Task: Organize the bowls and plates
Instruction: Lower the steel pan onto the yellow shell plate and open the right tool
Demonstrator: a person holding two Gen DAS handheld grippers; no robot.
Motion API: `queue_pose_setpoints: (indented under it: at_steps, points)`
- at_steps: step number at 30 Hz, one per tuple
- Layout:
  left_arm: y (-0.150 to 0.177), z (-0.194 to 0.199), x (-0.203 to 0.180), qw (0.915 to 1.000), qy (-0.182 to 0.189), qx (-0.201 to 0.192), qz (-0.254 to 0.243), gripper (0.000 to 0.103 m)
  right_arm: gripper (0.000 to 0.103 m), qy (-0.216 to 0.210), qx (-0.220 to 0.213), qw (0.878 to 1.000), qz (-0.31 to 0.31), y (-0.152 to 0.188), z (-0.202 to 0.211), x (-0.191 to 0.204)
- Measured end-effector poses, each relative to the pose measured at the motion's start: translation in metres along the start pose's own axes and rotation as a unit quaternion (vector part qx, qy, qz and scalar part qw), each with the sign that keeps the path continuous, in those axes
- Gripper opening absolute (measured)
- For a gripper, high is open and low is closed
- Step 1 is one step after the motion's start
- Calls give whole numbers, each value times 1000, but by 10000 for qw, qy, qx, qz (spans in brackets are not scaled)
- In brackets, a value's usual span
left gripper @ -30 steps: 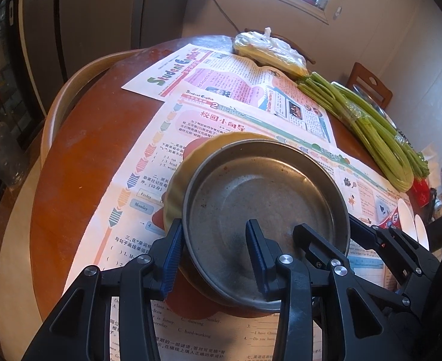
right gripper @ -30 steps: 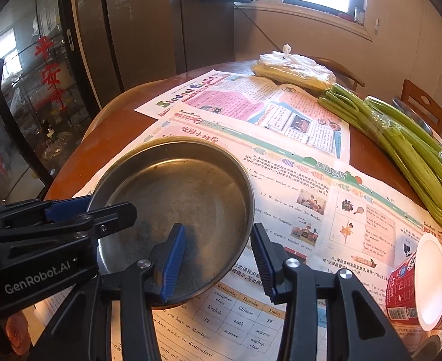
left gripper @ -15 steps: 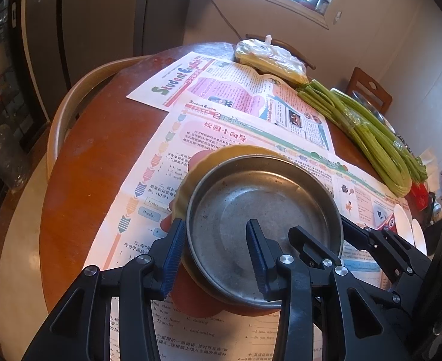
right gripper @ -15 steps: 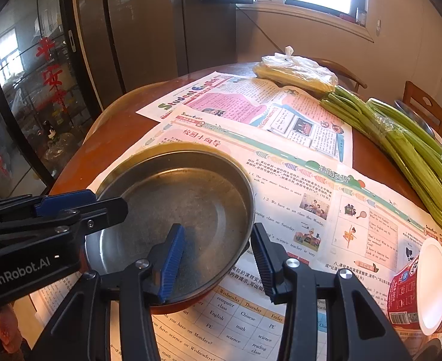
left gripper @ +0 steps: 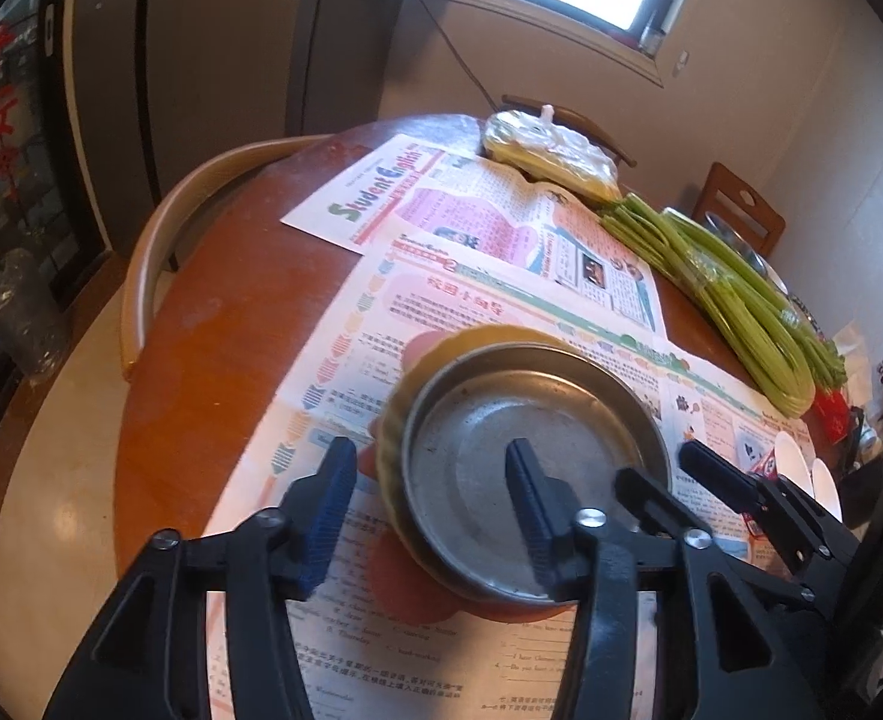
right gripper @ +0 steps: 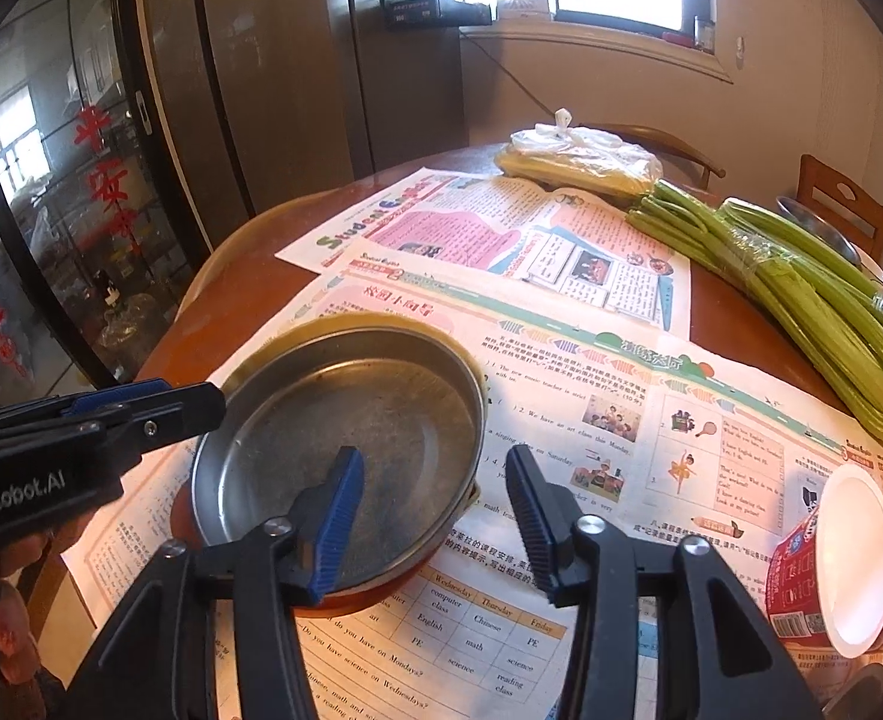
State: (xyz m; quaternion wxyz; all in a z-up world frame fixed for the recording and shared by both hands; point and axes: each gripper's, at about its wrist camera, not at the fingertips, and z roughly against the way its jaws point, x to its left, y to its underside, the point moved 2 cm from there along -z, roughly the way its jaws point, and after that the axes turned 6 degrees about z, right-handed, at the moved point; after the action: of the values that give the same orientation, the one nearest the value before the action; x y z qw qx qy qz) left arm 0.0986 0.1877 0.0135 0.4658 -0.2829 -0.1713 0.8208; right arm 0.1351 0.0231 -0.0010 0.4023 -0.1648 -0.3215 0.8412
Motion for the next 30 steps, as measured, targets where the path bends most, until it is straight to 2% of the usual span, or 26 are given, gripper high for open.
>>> queue_pose_setpoints:
  at_steps: [5, 12, 19, 30]
  points:
    - [-5, 4, 17, 9997, -30, -31, 233, 57, 54, -8, -137, 9998, -146, 1, 13, -7]
    - [-4, -12, 35, 9969, 331, 334, 634, 59, 56, -199, -43, 9981, -581, 9, 19, -23]
    - [1, -30, 27, 9961, 397, 533, 585, 59, 56, -535, 271, 9954, -750, 21, 7, -21]
    - [0, -52, 22, 9950, 470, 723, 513, 59, 56, -748, 560, 9922, -821, 21, -15, -9]
